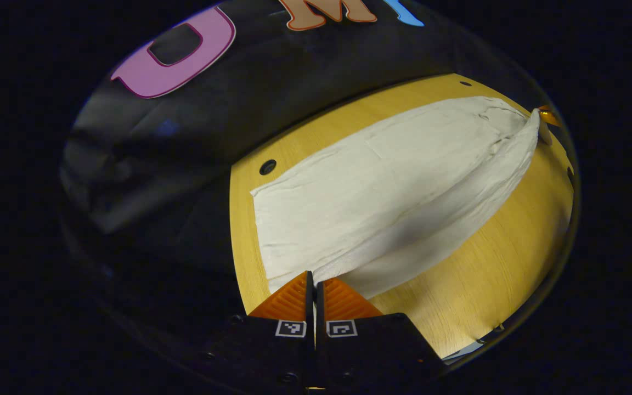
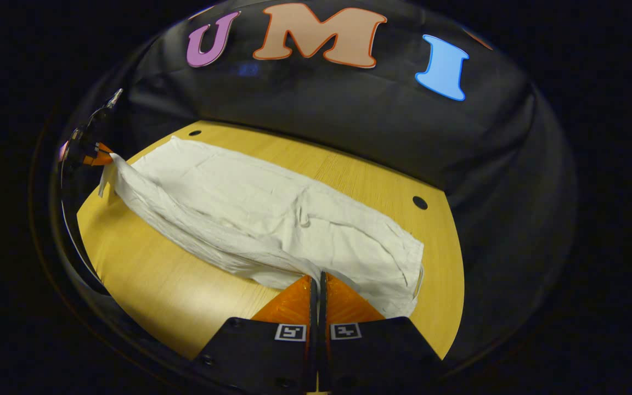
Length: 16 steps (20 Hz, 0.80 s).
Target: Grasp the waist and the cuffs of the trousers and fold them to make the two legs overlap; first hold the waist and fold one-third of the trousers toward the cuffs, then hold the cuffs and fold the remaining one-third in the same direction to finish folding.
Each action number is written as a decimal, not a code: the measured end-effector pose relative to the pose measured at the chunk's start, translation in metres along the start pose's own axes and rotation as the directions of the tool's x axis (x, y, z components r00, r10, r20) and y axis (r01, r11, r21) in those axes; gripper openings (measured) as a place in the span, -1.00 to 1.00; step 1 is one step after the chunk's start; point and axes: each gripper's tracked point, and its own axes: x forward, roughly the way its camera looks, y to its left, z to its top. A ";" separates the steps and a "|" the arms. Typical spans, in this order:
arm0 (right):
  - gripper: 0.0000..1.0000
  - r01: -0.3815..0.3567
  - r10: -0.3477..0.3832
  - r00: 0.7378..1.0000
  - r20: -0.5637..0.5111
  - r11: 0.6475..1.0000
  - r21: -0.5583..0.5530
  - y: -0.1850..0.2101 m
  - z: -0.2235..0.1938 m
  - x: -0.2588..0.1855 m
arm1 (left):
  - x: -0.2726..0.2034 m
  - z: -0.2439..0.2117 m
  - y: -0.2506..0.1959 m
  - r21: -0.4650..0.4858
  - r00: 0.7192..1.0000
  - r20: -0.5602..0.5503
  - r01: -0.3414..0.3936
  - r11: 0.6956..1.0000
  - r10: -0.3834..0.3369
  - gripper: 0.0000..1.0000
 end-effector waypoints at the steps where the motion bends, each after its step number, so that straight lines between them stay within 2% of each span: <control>1: -0.96 0.015 -0.016 0.999 0.029 1.000 0.004 -0.005 0.013 0.005 | 0.004 0.023 0.006 -0.019 0.999 0.034 -0.030 0.999 0.030 -1.00; 4: -0.96 0.042 -0.045 0.995 0.094 0.999 0.029 -0.020 0.058 0.026 | 0.022 0.085 0.017 -0.100 0.992 0.094 -0.073 0.992 0.082 -1.00; 5: -0.96 0.044 -0.048 0.993 0.106 0.998 0.046 -0.022 0.067 0.034 | -0.014 0.052 0.039 -0.114 0.989 0.110 -0.082 0.990 0.094 -1.00; 6: -0.96 0.045 -0.052 0.991 0.123 0.997 0.060 -0.026 0.079 0.044 | 0.034 0.094 0.028 -0.124 0.985 0.128 -0.096 0.988 0.112 -1.00; 10: -0.96 0.051 -0.062 0.986 0.155 0.996 0.074 -0.040 0.117 0.086 | 0.068 0.144 0.050 -0.166 0.976 0.166 -0.113 0.980 0.141 -1.00; 13: -1.00 0.054 -0.064 0.984 0.169 0.996 0.064 -0.048 0.137 0.123 | 0.106 0.162 0.053 -0.188 0.977 0.160 -0.110 0.976 0.141 -1.00; 16: -0.96 0.020 -0.035 0.990 0.133 0.993 0.115 -0.045 0.131 0.173 | 0.149 0.158 0.048 -0.184 0.982 0.125 -0.115 0.976 0.139 -1.00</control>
